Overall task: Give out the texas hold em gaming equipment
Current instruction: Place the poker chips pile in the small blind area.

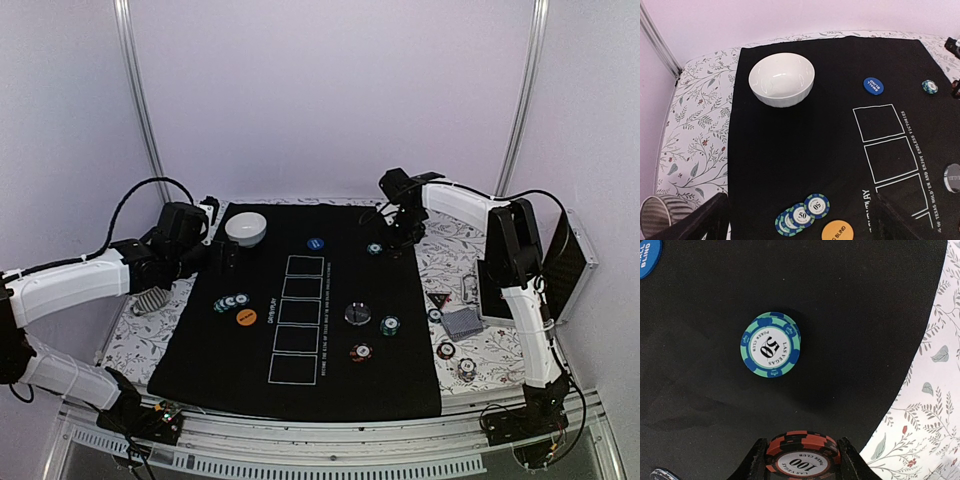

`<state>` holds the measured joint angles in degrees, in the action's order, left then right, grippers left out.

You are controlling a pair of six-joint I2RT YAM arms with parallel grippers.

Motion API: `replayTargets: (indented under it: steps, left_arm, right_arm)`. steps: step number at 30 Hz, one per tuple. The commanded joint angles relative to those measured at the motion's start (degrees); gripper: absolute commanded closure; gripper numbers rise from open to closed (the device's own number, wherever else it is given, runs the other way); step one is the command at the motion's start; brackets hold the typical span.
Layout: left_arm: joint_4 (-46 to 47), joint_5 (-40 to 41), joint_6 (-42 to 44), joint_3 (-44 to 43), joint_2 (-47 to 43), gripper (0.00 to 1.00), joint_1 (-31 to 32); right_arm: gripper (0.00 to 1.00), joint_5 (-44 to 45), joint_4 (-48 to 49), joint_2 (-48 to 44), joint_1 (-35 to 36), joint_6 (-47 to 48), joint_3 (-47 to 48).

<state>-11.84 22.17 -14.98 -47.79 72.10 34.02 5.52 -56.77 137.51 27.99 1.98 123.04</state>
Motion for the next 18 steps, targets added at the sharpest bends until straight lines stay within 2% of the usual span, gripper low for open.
replayTargets:
  steps: [1,6,9,11,14,18]
  left_arm:
    - [0.0,-0.3,0.2,-0.1,-0.3,0.02,0.6]
    - [-0.4,0.0,0.2,0.3,-0.8,0.02,0.6]
    - [-0.5,0.1,0.2,0.2,-0.9,0.02,0.7]
    - [-0.6,0.1,0.2,0.2,-1.1,0.02,0.6]
    - [-0.6,0.4,0.2,0.2,-1.2,0.02,0.6]
    - [-0.6,0.3,0.2,0.2,-1.0,0.02,0.6]
  right_arm:
    - [0.96,-1.0,2.0,2.8,-1.3,1.5,1.6]
    - [0.95,-0.2,2.6,5.8,-1.4,2.0,2.7]
    - [0.89,1.5,2.4,7.3,-1.4,2.1,3.0]
    - [0.83,1.8,2.0,7.9,-1.5,2.2,3.0]
    - [0.67,1.7,1.3,8.3,-1.5,2.1,2.9]
    - [0.57,2.0,0.7,8.3,-1.5,2.2,2.9]
